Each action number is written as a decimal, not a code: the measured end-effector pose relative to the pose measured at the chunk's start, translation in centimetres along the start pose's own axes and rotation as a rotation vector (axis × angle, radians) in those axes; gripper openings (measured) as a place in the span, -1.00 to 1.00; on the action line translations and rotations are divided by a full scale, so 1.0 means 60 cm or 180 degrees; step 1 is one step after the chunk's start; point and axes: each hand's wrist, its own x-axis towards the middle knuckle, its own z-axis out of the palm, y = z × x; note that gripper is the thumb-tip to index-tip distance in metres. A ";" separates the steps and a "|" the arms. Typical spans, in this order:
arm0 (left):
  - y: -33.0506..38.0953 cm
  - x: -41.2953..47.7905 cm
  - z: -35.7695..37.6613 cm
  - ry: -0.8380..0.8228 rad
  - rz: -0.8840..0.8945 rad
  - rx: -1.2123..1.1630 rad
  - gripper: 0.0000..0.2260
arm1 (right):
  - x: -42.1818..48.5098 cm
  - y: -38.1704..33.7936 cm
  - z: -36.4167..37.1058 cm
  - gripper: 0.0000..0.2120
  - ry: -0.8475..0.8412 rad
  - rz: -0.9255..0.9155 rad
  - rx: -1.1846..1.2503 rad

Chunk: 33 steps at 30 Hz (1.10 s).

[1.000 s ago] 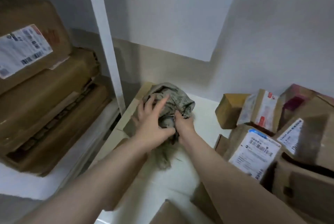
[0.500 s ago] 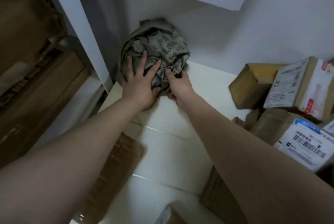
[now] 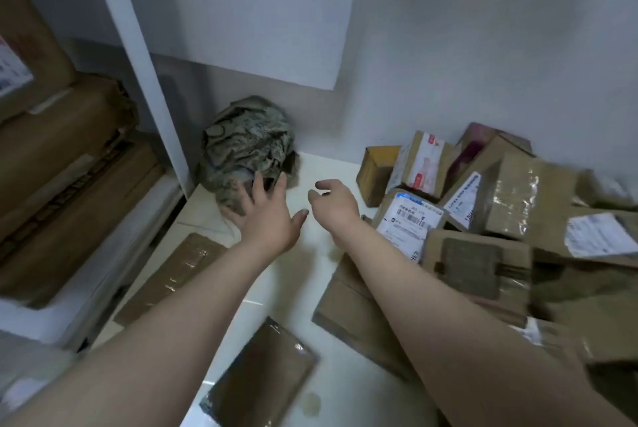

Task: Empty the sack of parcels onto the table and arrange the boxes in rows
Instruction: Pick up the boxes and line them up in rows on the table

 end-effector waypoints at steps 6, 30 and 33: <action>0.130 -0.135 -0.013 0.0661 0.0624 -0.0210 -0.80 | -0.152 0.038 -0.165 -0.75 0.0995 -0.1645 0.0052; 0.552 -0.372 0.103 0.0459 0.2098 0.0864 -0.49 | -0.247 0.366 -0.566 -0.58 0.0565 -0.0476 -0.2083; 0.584 -0.332 0.131 -0.0163 0.1533 0.1407 -0.43 | -0.230 0.394 -0.604 -0.58 -0.0064 -0.0614 -0.2493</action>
